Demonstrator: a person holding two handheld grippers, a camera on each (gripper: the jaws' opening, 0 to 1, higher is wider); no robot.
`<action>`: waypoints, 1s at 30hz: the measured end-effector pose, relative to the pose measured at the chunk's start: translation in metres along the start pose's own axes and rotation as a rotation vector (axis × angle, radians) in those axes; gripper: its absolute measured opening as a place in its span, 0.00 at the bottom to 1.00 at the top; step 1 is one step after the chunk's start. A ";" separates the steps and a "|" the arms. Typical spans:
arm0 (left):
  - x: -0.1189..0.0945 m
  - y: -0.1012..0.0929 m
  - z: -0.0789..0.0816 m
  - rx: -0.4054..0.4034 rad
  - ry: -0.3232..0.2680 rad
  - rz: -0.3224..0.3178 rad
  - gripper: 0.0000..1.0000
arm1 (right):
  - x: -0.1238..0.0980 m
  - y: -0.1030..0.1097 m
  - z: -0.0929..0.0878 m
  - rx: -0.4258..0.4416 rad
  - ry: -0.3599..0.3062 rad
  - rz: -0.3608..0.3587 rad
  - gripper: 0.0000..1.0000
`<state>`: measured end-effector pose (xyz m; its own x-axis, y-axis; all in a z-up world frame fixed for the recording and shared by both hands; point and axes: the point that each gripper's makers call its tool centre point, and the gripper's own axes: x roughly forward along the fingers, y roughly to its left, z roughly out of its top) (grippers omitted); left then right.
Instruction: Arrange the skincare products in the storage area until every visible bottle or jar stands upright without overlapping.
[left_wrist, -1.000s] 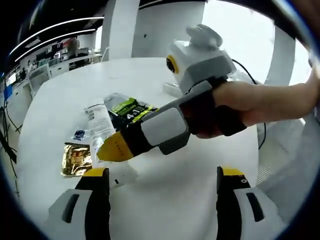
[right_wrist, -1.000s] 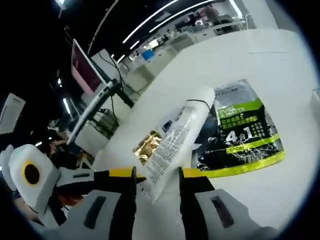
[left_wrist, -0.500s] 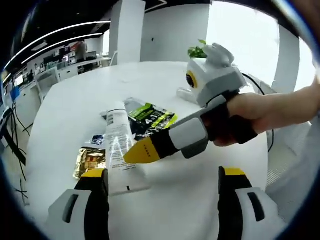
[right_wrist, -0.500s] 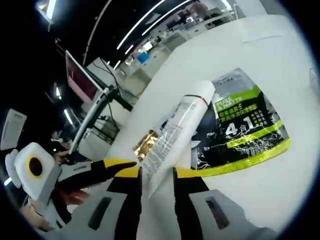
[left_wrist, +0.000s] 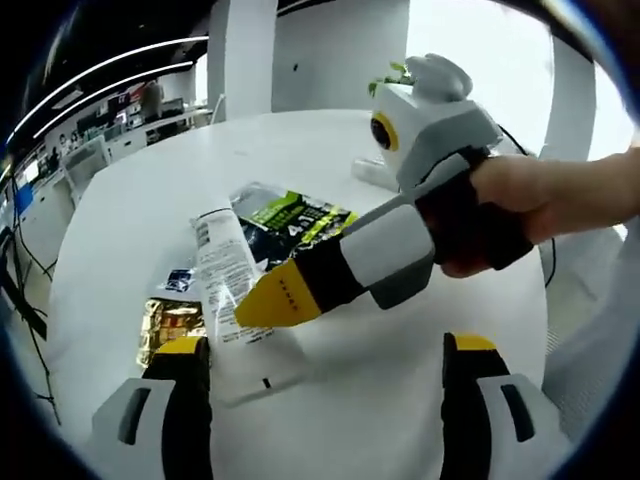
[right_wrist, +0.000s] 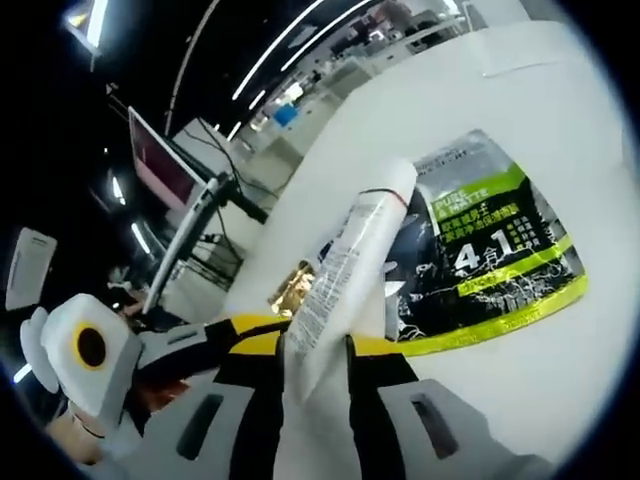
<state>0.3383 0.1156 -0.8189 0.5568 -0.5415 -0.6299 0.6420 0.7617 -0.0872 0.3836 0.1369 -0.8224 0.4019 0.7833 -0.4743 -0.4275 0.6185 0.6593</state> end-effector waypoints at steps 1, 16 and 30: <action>0.000 0.000 0.001 -0.004 -0.002 -0.002 0.94 | 0.000 0.001 -0.001 0.016 0.002 0.005 0.20; 0.004 0.002 0.003 -0.005 -0.004 -0.002 0.99 | 0.005 0.015 -0.011 0.101 0.003 0.056 0.15; 0.003 -0.006 0.022 0.063 -0.097 0.000 0.98 | 0.012 0.021 -0.012 0.168 0.001 0.075 0.16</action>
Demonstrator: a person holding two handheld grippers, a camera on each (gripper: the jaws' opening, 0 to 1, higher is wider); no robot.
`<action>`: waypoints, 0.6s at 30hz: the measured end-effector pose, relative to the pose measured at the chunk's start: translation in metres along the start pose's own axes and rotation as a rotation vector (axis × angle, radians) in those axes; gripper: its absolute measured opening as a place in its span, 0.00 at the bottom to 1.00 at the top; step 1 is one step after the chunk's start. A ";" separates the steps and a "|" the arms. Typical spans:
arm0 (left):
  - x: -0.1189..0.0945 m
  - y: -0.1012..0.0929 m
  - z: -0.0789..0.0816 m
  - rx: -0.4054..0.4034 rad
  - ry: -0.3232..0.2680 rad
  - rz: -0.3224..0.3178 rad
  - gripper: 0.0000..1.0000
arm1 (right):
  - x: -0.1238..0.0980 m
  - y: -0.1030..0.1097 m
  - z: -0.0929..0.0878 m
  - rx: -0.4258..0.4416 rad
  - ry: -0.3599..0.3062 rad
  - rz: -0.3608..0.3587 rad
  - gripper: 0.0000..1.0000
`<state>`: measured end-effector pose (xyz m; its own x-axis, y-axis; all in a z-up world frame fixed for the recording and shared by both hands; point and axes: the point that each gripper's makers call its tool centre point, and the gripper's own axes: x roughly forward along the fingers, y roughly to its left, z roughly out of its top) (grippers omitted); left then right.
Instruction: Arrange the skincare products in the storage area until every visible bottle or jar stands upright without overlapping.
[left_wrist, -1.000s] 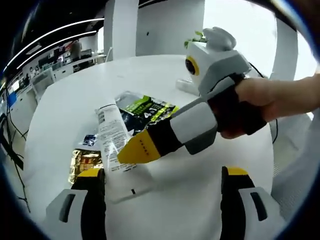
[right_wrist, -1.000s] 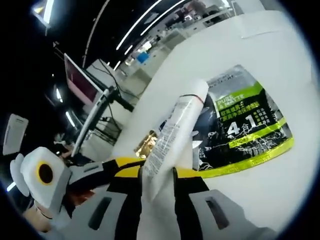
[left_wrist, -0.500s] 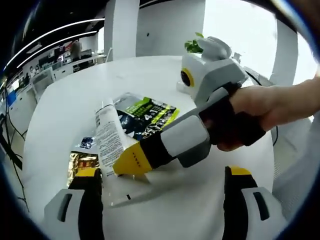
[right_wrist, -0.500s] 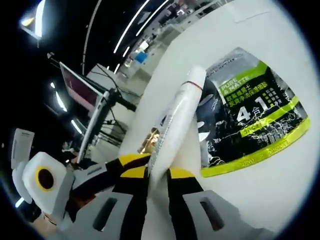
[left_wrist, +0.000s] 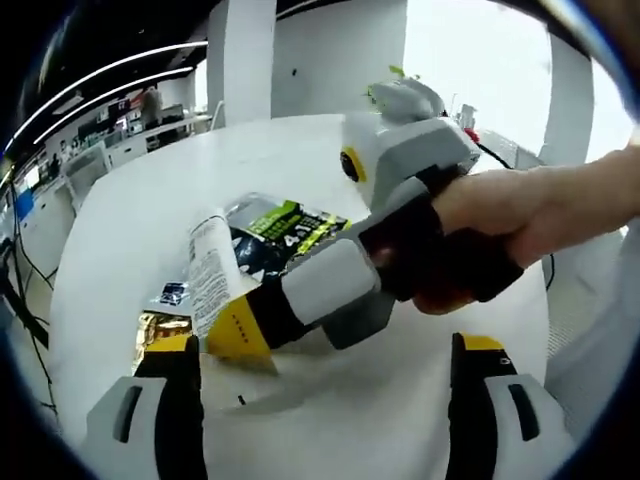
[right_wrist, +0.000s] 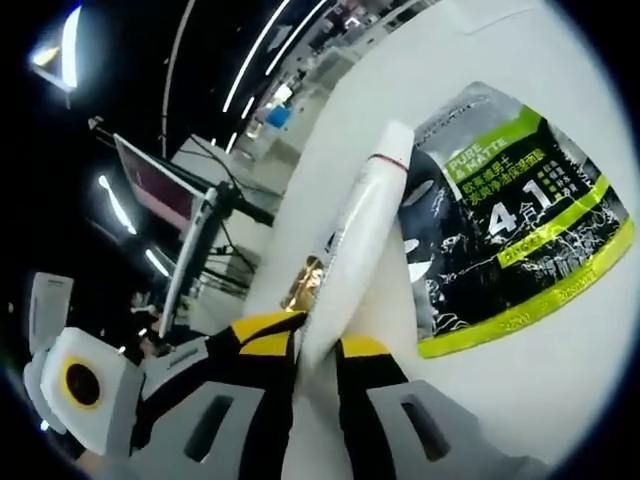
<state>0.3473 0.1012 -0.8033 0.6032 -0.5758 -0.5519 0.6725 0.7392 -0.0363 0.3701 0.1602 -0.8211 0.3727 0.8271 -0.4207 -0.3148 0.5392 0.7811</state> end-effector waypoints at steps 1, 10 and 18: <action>0.000 -0.007 -0.013 -0.086 0.073 -0.016 1.00 | 0.003 -0.003 0.002 0.010 -0.001 -0.003 0.16; -0.003 0.008 -0.010 -0.084 0.004 -0.006 0.96 | 0.007 -0.007 0.003 0.013 -0.025 -0.014 0.15; -0.009 0.002 -0.005 -0.052 -0.009 -0.004 0.90 | 0.003 -0.010 0.004 0.013 -0.024 -0.028 0.10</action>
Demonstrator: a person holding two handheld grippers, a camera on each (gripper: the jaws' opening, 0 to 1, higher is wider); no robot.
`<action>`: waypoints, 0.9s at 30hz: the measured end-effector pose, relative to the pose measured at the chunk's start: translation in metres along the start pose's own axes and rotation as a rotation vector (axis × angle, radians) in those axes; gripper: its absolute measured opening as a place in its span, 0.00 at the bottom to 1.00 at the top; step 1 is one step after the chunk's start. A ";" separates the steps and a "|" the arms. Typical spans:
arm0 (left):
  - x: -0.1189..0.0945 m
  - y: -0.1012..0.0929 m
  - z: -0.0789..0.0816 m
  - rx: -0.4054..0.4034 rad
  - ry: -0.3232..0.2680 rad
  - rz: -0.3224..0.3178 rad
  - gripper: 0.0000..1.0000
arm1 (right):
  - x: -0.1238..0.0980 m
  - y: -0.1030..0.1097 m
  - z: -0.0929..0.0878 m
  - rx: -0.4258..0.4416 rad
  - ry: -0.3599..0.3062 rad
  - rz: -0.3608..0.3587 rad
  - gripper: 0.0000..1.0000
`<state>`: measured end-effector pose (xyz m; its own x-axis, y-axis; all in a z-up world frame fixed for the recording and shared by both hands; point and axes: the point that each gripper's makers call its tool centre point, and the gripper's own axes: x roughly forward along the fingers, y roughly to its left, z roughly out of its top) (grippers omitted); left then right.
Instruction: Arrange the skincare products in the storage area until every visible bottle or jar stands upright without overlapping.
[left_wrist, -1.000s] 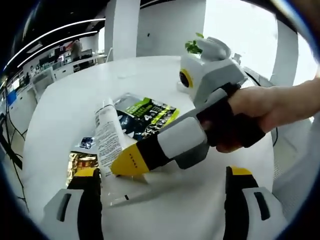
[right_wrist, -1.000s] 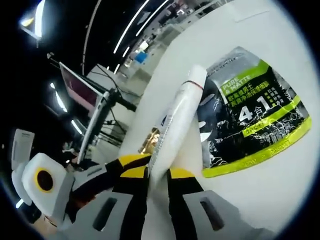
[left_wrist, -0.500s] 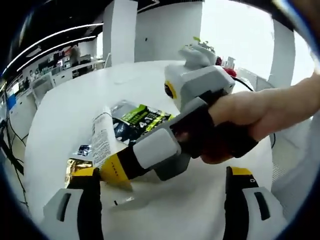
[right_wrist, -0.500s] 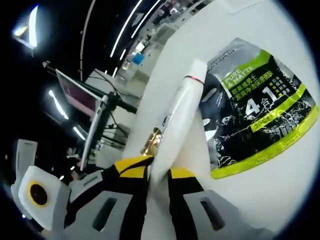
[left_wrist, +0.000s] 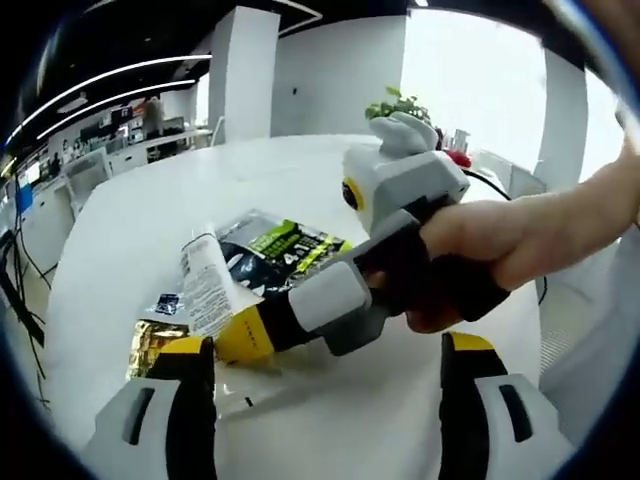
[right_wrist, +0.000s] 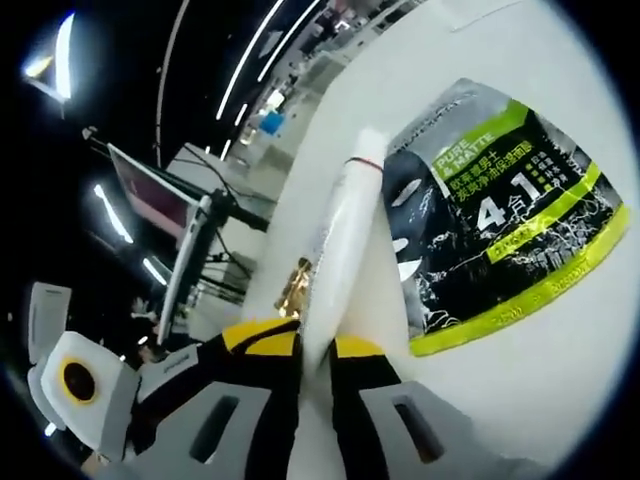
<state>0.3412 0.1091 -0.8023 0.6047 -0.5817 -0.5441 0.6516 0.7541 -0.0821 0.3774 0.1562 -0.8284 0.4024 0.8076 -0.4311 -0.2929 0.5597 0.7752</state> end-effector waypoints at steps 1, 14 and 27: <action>-0.002 0.000 0.001 0.032 0.000 0.010 0.91 | -0.001 0.000 0.000 0.003 0.000 0.000 0.10; -0.013 0.004 -0.008 0.289 0.080 0.066 0.88 | -0.020 0.006 -0.017 0.081 0.025 0.033 0.08; -0.025 0.005 -0.021 0.432 0.101 0.086 0.85 | -0.047 0.013 -0.032 0.250 0.033 0.076 0.07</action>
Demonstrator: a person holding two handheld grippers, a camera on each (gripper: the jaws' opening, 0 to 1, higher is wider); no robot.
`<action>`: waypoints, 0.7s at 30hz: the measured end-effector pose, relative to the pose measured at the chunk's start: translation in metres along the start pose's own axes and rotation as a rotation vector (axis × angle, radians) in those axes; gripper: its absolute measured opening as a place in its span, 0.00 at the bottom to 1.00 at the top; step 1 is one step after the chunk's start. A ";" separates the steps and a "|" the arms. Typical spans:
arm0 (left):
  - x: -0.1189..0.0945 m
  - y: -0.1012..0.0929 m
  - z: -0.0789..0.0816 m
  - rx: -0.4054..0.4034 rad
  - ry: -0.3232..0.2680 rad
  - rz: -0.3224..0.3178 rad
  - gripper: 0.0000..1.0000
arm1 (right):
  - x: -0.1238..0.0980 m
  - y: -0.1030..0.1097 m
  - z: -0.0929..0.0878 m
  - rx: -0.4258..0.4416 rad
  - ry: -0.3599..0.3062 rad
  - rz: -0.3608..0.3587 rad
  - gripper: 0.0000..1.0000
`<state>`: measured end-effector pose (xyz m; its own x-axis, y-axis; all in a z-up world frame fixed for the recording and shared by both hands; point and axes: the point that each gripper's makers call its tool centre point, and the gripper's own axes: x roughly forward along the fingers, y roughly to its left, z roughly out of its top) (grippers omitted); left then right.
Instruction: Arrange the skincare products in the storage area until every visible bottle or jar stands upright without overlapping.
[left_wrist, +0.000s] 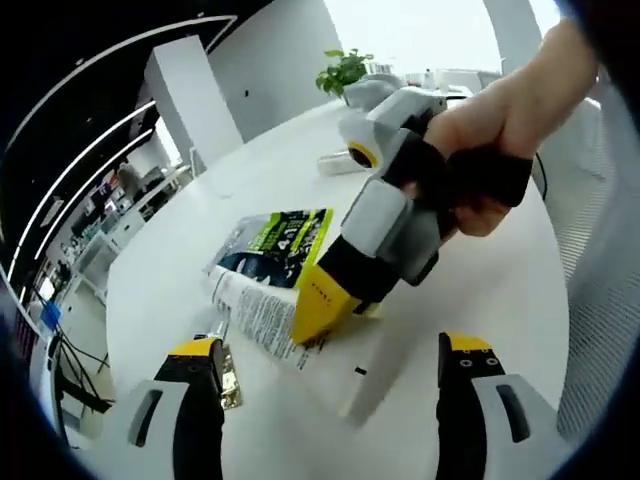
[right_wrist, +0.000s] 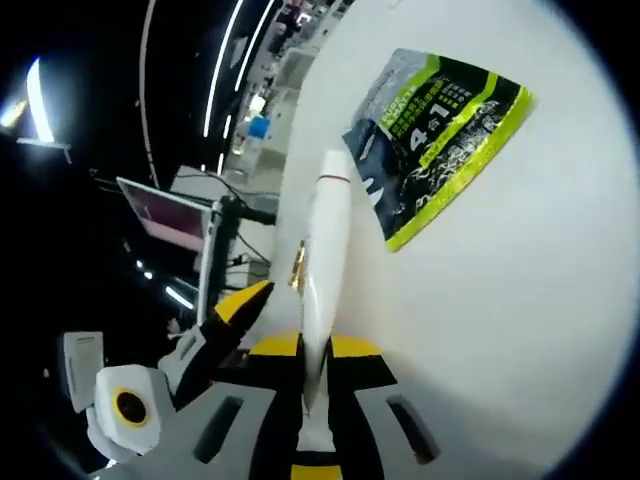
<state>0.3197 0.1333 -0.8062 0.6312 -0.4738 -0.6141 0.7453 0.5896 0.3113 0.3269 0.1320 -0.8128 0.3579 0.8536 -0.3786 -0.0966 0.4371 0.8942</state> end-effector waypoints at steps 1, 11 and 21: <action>-0.001 0.001 -0.001 0.000 -0.003 0.007 0.84 | -0.002 0.002 -0.002 0.016 0.003 0.008 0.07; -0.031 0.009 -0.001 0.142 -0.103 0.220 0.73 | -0.009 0.019 -0.013 0.142 0.013 0.091 0.07; -0.047 0.028 0.001 0.368 -0.134 0.357 0.46 | -0.030 0.047 -0.025 0.128 0.075 0.159 0.07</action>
<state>0.3109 0.1709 -0.7678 0.8632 -0.3796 -0.3327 0.4901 0.4721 0.7328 0.2887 0.1338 -0.7650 0.2766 0.9297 -0.2432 -0.0259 0.2601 0.9652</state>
